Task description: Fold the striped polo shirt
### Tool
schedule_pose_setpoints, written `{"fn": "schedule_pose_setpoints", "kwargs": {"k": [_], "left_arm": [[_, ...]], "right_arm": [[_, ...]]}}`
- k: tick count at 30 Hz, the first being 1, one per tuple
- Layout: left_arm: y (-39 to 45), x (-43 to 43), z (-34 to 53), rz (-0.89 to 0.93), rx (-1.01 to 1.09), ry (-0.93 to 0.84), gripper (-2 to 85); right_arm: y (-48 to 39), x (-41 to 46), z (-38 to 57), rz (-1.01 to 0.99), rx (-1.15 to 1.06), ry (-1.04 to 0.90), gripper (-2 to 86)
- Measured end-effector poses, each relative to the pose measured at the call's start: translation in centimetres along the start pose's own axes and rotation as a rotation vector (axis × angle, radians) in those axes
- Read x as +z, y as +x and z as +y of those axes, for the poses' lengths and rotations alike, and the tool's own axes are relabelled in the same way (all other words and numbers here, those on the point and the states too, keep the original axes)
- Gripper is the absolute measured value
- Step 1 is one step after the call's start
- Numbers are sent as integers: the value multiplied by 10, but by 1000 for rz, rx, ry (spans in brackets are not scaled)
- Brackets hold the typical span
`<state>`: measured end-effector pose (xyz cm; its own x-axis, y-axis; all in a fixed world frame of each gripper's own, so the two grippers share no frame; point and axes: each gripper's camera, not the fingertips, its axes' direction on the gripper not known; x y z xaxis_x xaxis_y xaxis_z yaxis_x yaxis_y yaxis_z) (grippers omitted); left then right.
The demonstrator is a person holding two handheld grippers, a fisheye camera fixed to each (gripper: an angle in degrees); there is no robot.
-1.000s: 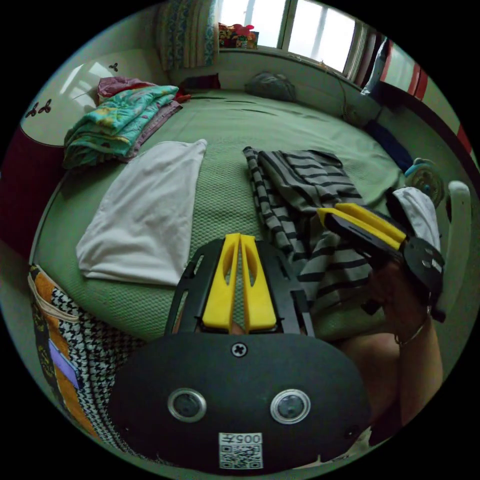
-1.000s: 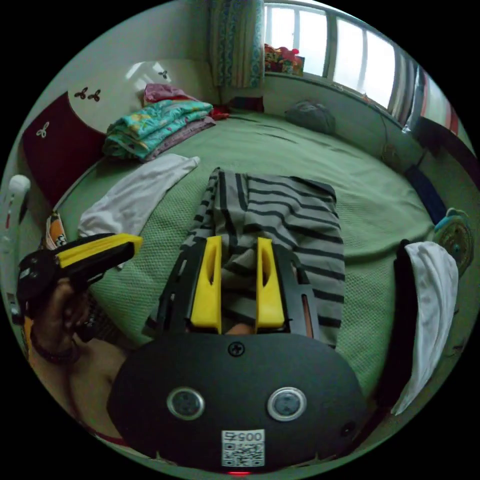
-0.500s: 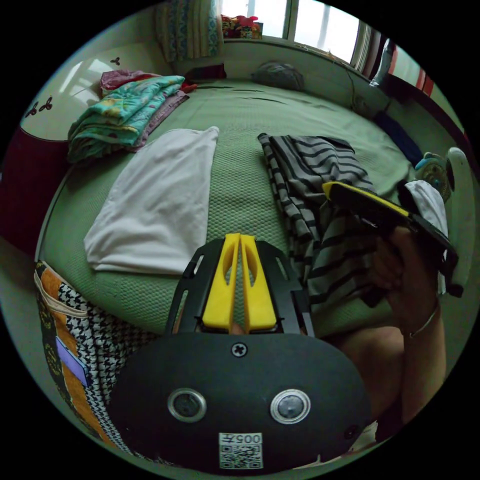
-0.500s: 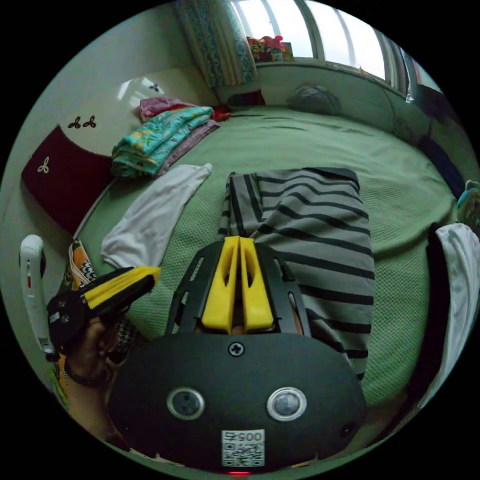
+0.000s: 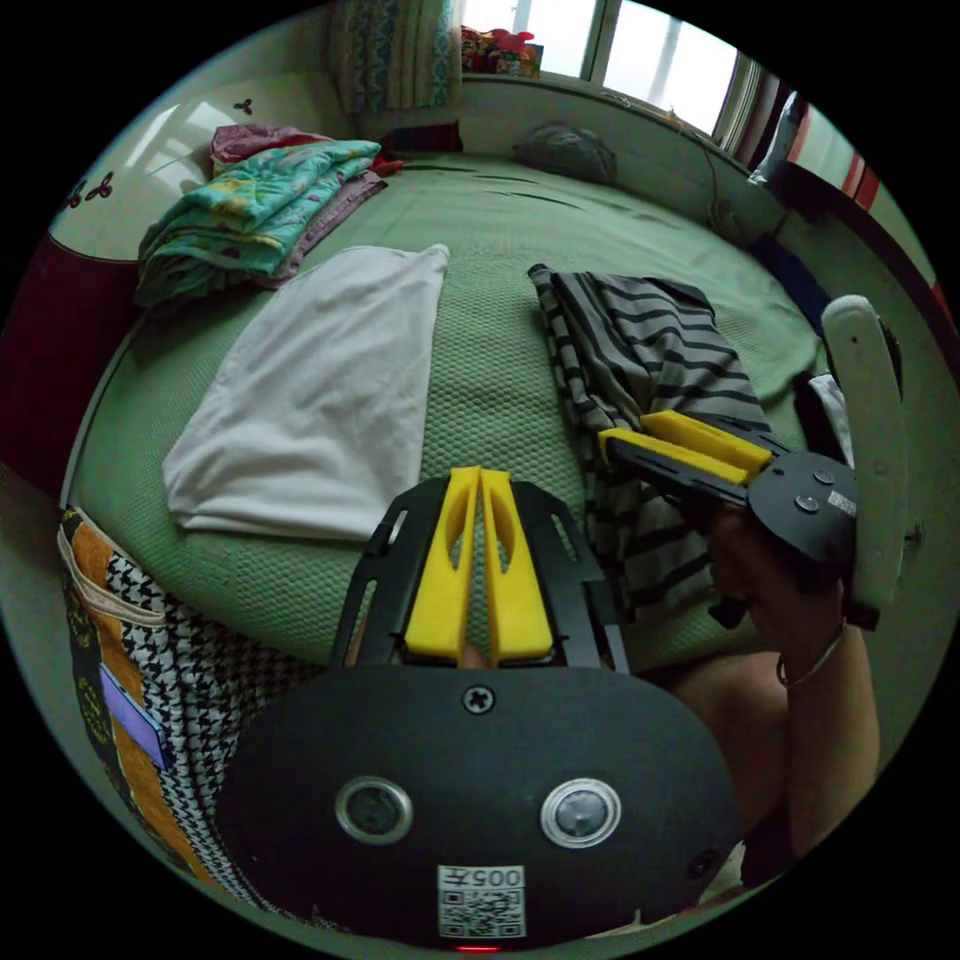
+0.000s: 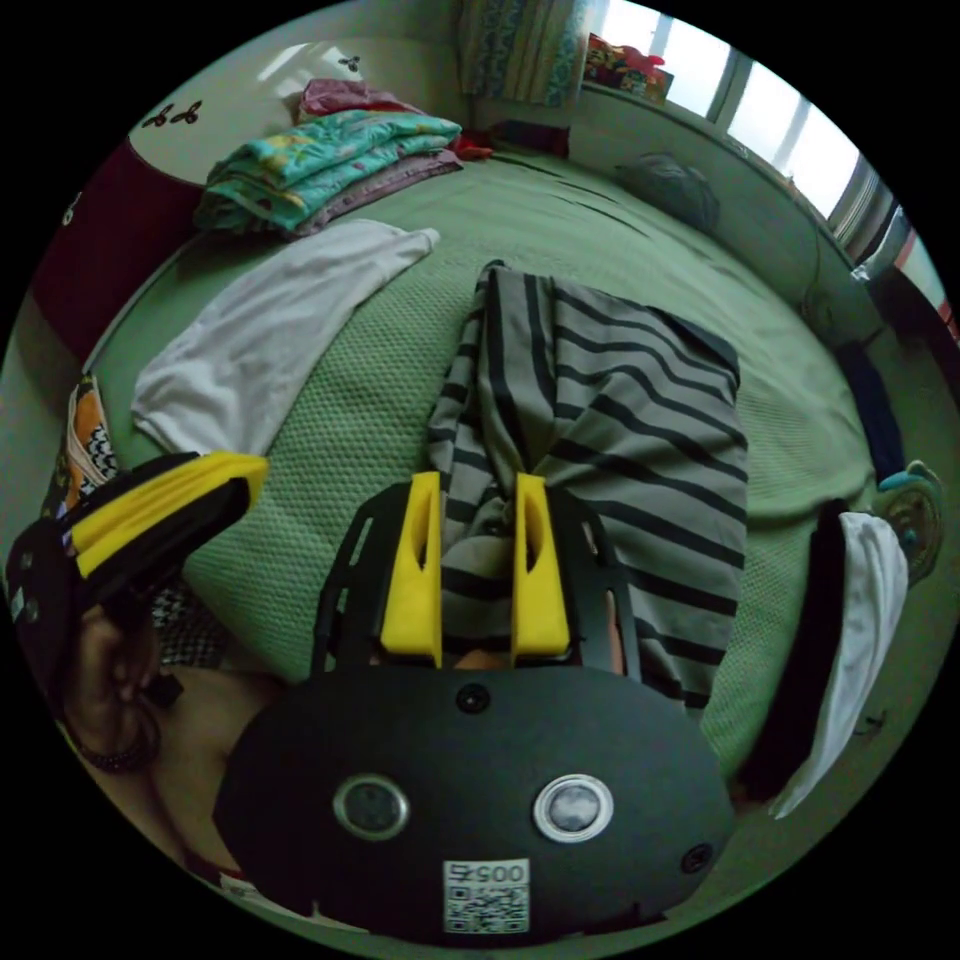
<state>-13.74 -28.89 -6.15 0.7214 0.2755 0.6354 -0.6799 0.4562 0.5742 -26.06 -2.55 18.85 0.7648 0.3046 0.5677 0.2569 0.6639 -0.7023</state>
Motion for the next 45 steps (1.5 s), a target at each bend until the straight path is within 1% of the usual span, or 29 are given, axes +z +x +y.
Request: {"fn": "schedule_pose_setpoints", "kwargs": {"k": [2,4,7,11,17,23,28,32,36,40,41,44,45], "left_arm": [[-1,3,-2,9,-3,-5,-6],[-1,6,-4,20,-2,-9,-6],[2,10,-7,36,5,-15,-6],[12,16,-11,14,29,-20,-6],[25,24,-17,10,66,-23,-6],[44,37,-24,78,144,-55,-6],[67,43,-25,10,242,-42,-6],[73,47,-27,99,255,-42,-7],[77,56,-30,114,267,-68,-7],[79,59,-30,116,272,-67,-7],[79,60,-31,123,271,-62,-7],[77,60,-32,171,265,-47,-7],[76,60,-32,190,263,-41,-7]], "right_arm": [[10,-5,2,-27,40,22,47],[28,-15,6,-113,109,61,18],[48,-16,12,-201,163,66,14],[62,-13,16,-213,189,54,-5],[76,-24,24,-222,235,104,-11],[81,-24,26,-229,226,94,-11],[89,-34,32,-236,256,147,-12],[92,-36,36,-245,259,143,-10],[92,-42,38,-217,243,164,4],[99,-50,45,-274,246,211,80],[98,-50,45,-277,239,209,87],[95,-52,45,-224,227,210,110],[94,-57,46,-205,224,239,115]]}}
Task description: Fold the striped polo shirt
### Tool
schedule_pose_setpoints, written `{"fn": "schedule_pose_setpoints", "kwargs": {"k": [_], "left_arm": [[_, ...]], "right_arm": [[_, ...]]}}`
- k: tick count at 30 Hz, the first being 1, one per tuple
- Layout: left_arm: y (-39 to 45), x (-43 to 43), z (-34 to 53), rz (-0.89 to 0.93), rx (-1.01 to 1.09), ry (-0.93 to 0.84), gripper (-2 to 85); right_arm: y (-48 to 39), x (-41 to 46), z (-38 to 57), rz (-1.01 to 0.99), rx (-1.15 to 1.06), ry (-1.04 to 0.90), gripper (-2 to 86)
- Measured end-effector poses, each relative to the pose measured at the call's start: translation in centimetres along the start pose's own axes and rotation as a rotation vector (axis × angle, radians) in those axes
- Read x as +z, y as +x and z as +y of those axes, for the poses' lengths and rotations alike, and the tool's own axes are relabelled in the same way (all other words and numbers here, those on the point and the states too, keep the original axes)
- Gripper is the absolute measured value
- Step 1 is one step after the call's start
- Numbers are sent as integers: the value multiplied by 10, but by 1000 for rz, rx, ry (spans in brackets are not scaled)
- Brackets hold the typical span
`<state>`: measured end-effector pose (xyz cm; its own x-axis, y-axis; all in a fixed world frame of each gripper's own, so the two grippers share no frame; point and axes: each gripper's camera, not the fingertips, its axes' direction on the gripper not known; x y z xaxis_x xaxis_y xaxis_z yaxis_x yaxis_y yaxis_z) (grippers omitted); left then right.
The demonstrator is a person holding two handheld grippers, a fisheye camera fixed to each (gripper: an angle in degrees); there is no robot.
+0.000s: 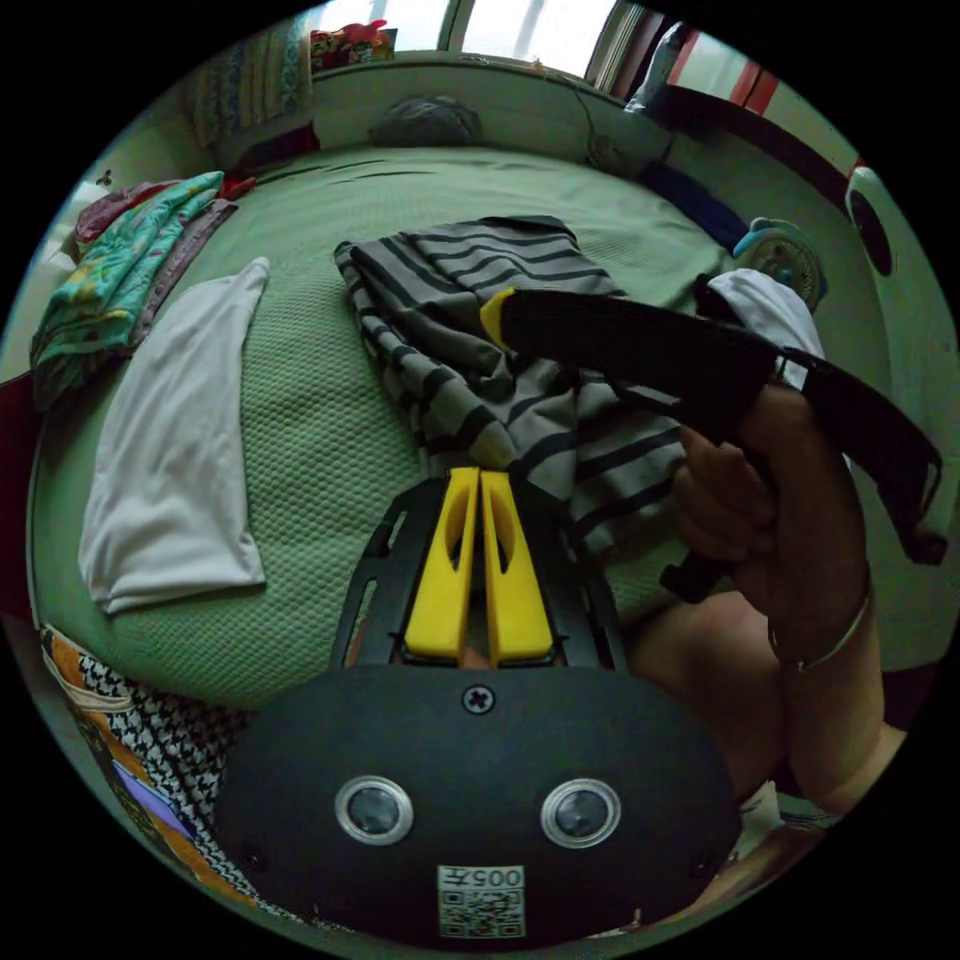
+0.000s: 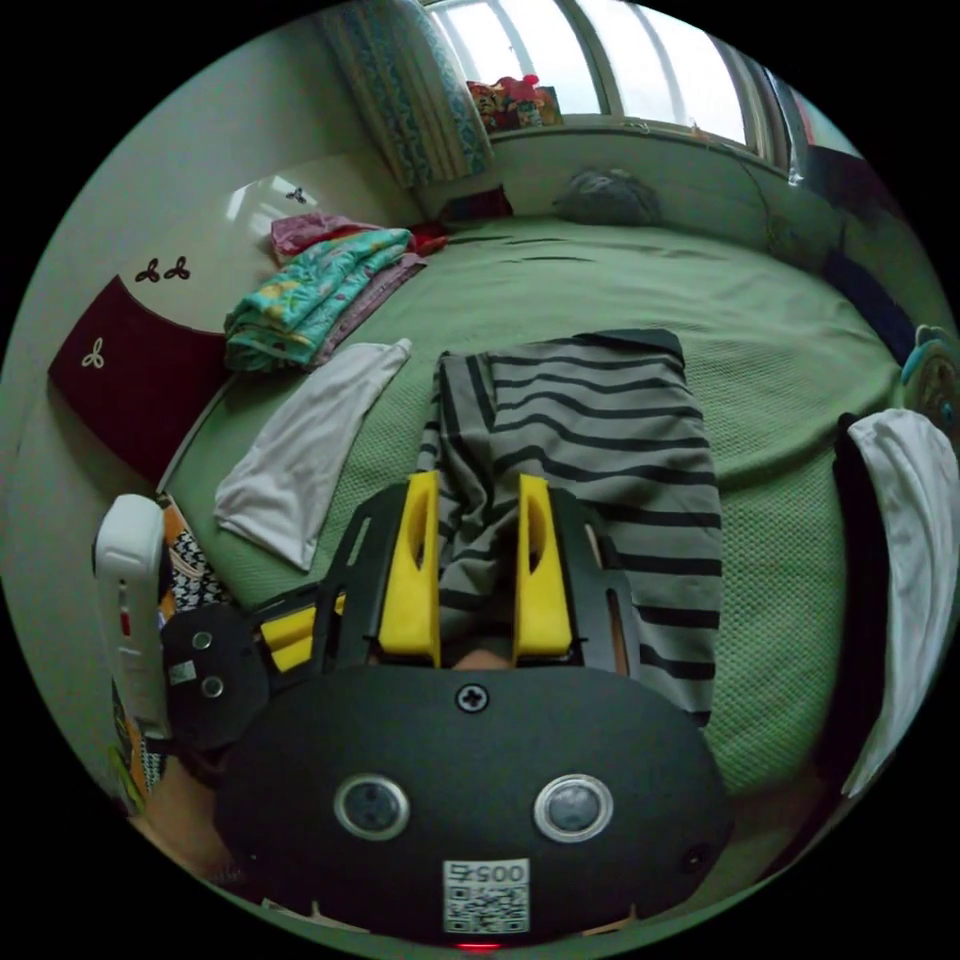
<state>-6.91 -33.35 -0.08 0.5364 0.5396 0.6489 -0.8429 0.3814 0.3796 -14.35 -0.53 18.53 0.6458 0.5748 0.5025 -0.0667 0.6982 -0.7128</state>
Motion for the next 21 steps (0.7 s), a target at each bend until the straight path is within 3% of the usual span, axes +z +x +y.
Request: {"fn": "schedule_pose_setpoints", "kwargs": {"k": [5,14,21], "left_arm": [[-4,2,-1,65,5,12,-7],[2,4,-3,85,63,27,-7],[7,5,-3,91,101,40,-7]], "right_arm": [[3,-18,1,-27,-2,94,120],[9,21,-14,-96,-17,-177,158],[-13,40,-12,15,-159,-252,150]]}}
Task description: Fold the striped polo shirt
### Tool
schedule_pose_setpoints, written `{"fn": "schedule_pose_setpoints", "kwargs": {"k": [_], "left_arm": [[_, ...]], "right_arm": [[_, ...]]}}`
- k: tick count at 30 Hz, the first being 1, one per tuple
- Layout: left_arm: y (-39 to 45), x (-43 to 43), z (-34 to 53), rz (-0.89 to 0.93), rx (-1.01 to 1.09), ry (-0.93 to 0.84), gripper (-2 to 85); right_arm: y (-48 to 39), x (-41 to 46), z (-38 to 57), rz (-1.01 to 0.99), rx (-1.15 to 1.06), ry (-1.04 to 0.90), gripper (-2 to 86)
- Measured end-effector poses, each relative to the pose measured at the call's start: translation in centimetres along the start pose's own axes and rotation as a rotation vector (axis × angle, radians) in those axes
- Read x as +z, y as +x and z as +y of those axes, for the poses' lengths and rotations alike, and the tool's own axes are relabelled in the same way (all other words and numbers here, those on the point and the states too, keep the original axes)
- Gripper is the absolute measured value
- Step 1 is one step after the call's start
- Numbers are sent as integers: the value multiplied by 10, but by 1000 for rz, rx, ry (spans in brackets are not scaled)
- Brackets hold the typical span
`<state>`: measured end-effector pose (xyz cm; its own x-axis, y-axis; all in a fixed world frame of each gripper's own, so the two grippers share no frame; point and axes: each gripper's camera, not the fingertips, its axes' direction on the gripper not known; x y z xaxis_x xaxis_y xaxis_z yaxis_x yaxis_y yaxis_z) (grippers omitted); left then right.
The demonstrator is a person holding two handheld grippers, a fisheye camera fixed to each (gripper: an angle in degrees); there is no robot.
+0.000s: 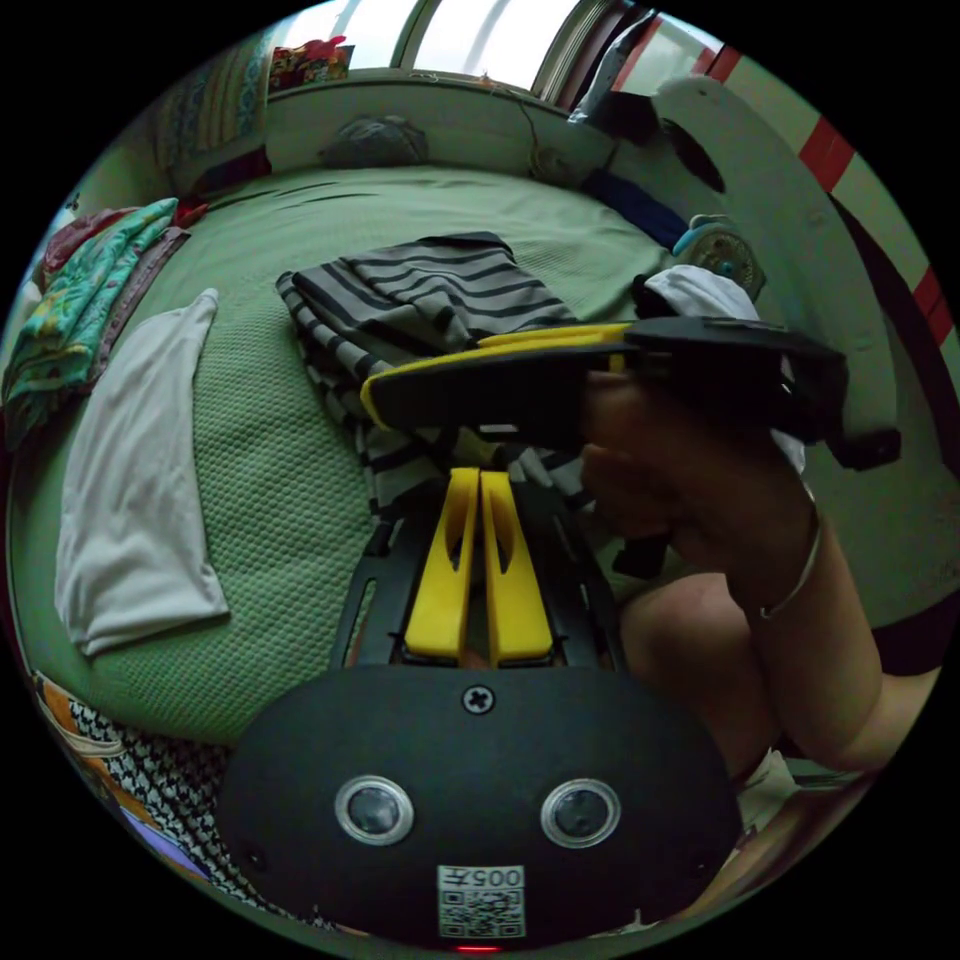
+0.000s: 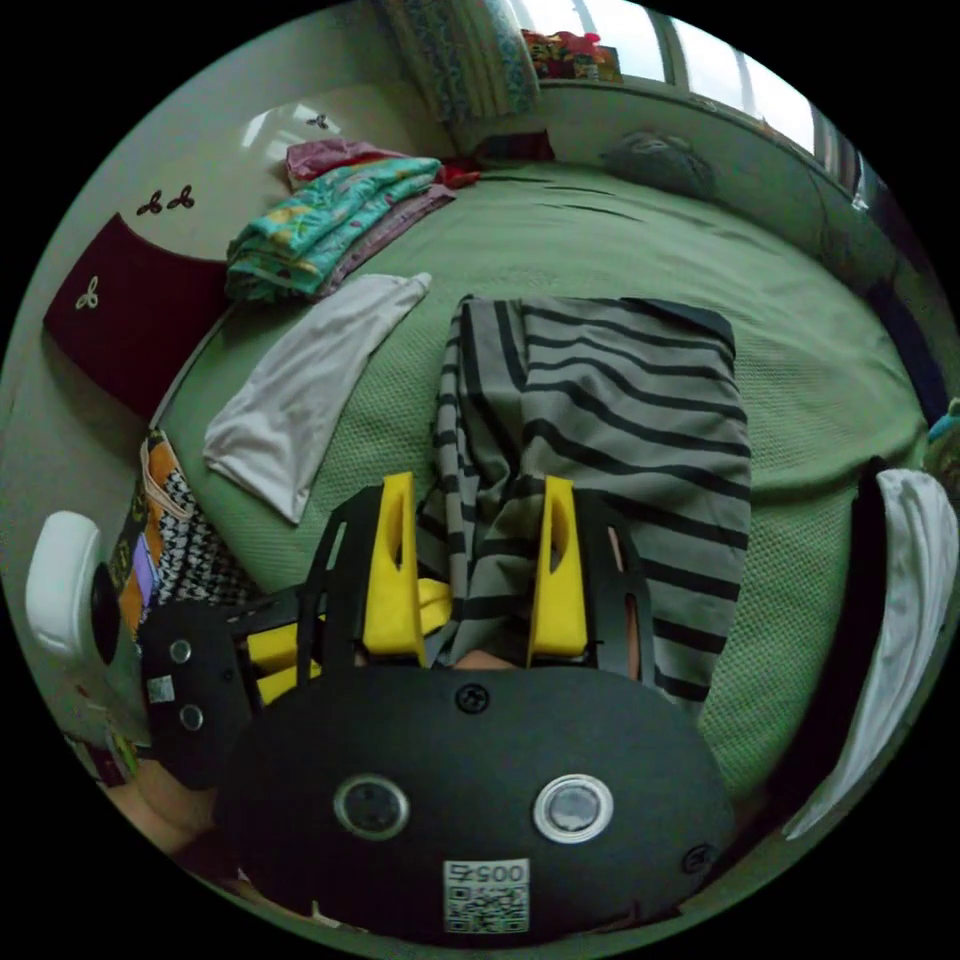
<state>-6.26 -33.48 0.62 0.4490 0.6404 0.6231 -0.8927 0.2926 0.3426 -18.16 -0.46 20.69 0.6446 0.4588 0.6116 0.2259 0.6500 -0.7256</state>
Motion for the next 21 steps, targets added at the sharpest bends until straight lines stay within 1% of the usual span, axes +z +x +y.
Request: {"fn": "schedule_pose_setpoints", "kwargs": {"k": [3,6,10,12,16,19,21], "left_arm": [[1,1,-1,-2,8,-2,-6],[0,2,-1,7,8,-3,-6],[-2,-2,-2,31,8,8,-3],[-5,-9,0,25,-10,28,3],[-15,-14,1,-42,-63,43,33],[-22,-18,2,-66,-105,96,56],[-25,-18,-4,-118,-97,67,80]], "right_arm": [[-3,9,-1,84,1,-36,139],[5,8,0,110,44,-29,101],[22,2,5,86,77,-14,26],[32,-4,8,43,110,2,11],[56,-17,19,-23,170,44,-4],[71,-26,27,-59,211,83,-7],[79,-31,32,-57,234,107,-7]]}}
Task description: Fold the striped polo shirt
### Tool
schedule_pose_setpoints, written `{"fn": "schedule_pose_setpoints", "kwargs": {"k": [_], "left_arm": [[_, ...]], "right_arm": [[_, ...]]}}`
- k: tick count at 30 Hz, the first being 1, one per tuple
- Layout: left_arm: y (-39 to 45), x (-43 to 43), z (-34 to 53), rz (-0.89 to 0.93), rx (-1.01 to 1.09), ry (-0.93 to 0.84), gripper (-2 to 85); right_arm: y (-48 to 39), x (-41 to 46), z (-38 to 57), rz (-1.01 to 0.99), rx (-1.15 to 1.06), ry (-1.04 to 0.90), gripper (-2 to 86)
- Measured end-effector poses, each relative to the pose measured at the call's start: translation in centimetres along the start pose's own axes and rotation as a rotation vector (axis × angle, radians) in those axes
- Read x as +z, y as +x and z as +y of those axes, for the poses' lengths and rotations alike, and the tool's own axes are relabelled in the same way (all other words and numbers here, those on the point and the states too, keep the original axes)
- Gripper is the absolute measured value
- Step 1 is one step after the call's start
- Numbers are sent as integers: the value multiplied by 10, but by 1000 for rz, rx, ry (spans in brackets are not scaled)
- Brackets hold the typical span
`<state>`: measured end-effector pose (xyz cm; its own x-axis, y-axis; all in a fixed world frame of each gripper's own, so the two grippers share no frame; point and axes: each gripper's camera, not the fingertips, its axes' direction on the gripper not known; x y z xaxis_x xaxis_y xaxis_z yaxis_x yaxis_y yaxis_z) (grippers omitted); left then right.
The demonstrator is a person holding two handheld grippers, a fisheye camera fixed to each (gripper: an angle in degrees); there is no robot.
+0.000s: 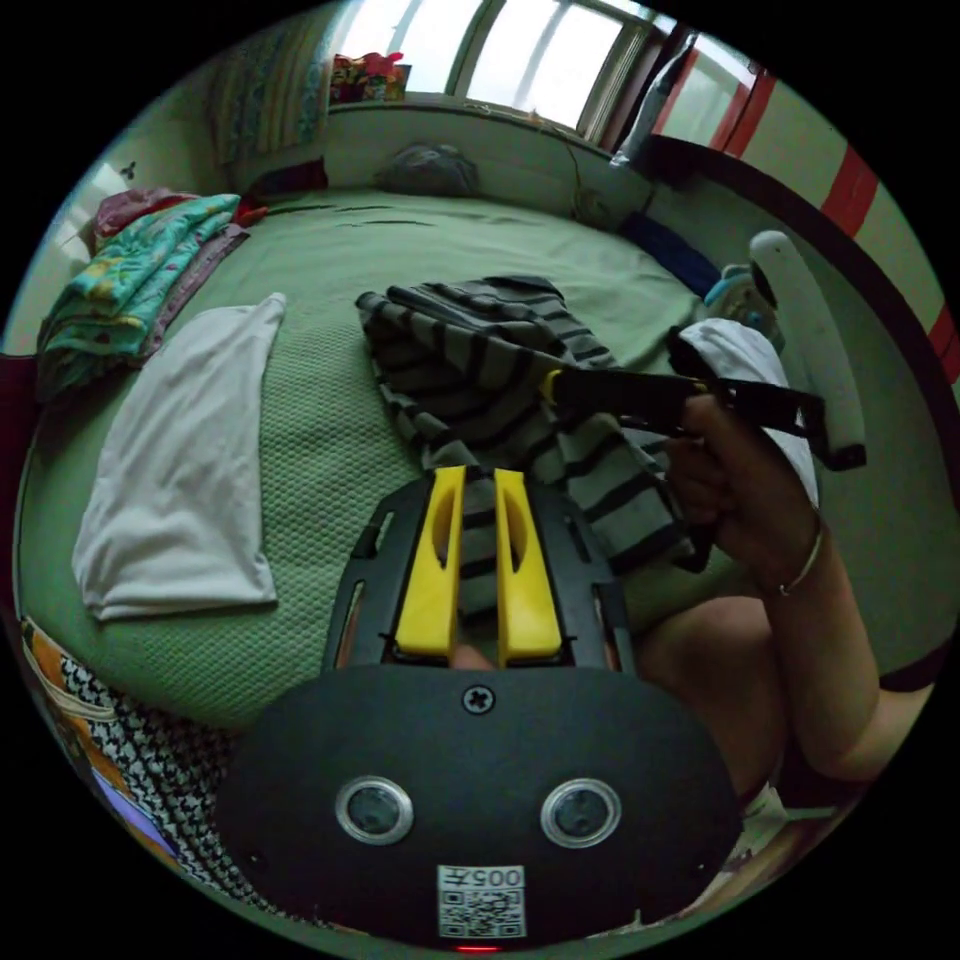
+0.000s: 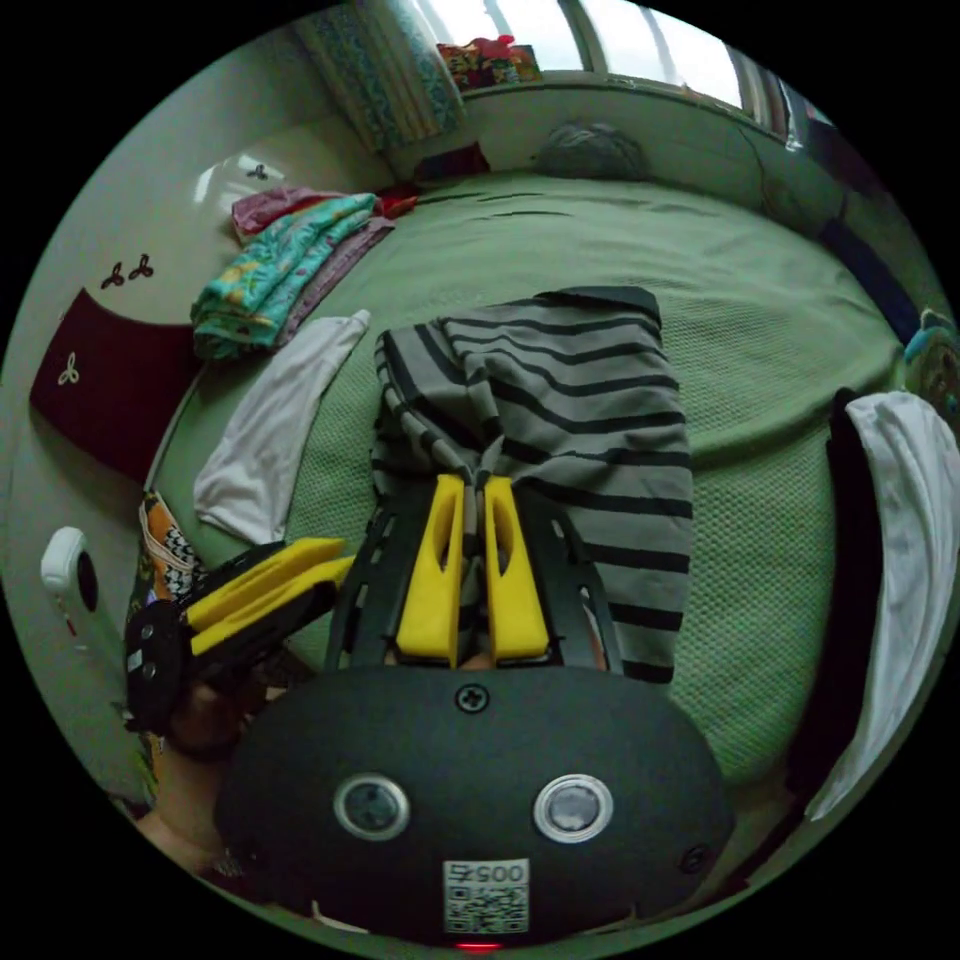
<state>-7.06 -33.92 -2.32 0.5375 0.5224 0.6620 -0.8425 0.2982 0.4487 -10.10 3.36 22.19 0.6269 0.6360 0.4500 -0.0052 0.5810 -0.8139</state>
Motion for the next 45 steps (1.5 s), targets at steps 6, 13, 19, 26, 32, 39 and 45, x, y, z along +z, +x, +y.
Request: {"fn": "schedule_pose_setpoints", "kwargs": {"k": [6,13,19,26,32,39,45], "left_arm": [[-16,24,-27,42,-63,-85,136],[-5,57,-42,15,-94,-150,155],[22,54,-46,-41,-29,-165,117],[38,44,-42,-53,-30,-154,62],[41,19,-35,-84,-24,-129,53],[15,-53,-18,-220,-121,-53,39],[-21,-95,31,-301,-253,-17,62]], "right_arm": [[21,-19,11,23,27,90,-8],[56,-32,21,-2,110,109,-8],[59,-38,30,11,105,116,-8],[45,-39,41,85,59,129,-8],[34,-35,43,155,11,95,-9],[67,-105,28,174,55,178,-10],[146,-114,63,161,250,142,-9]]}}
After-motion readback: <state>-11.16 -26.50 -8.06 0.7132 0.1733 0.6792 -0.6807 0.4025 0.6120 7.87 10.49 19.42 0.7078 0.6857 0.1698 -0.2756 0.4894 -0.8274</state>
